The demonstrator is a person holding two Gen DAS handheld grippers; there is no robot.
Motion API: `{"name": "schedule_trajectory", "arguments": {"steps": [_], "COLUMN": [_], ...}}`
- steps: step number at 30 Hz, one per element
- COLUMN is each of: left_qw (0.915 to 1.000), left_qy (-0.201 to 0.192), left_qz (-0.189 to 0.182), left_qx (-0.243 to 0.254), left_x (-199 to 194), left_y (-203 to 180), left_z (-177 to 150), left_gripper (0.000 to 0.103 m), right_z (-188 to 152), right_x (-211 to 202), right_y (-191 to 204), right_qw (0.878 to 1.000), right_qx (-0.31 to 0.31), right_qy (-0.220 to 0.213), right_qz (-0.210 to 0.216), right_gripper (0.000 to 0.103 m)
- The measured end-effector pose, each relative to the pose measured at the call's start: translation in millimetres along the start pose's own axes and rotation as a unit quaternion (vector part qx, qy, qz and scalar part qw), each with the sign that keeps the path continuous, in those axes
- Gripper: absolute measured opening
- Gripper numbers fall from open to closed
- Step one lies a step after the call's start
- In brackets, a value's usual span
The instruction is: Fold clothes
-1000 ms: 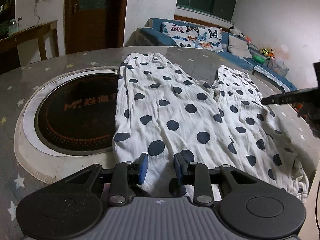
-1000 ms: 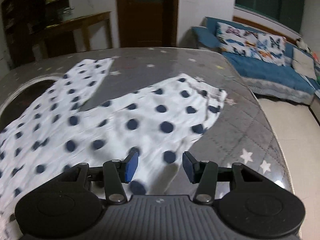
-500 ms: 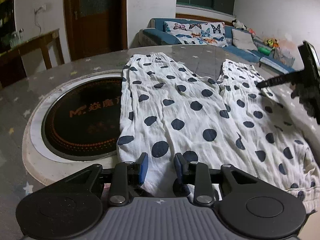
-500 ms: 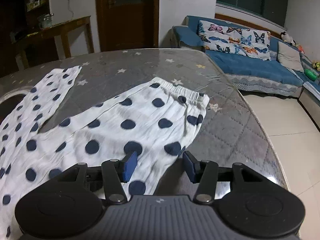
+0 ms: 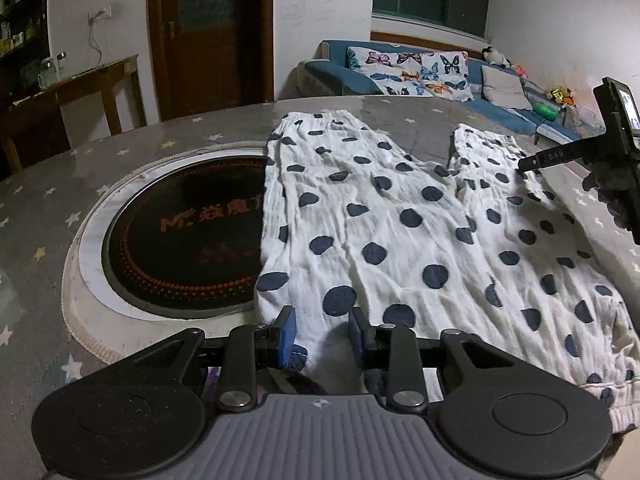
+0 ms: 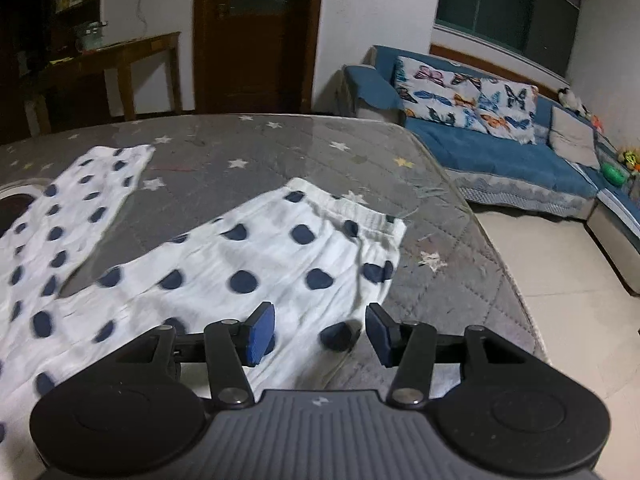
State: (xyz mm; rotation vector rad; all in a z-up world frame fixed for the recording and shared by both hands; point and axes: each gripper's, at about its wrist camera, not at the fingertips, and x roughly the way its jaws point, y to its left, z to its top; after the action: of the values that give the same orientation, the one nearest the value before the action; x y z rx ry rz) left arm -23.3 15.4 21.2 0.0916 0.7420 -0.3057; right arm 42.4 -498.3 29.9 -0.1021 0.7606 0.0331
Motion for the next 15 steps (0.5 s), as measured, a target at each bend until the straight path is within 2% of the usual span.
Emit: {"name": "schedule_trajectory", "arguments": {"steps": [9,15], "left_qw": [0.9989,0.9982], "left_qy": [-0.025,-0.015], "left_qz": [-0.04,-0.057], "left_qx": [0.009,0.012], "left_x": [-19,-14], "left_y": [-14,-21], "left_z": [2,-8], "left_gripper": [0.041,0.044], "right_z": [-38,-67], "right_x": [-63,-89], "right_y": [46,75], "right_qw": [0.995,0.99], "right_qx": [-0.045,-0.066], "right_qy": [0.004,0.009], "right_qz": [0.091,0.126], "right_gripper": [0.052,0.052]}}
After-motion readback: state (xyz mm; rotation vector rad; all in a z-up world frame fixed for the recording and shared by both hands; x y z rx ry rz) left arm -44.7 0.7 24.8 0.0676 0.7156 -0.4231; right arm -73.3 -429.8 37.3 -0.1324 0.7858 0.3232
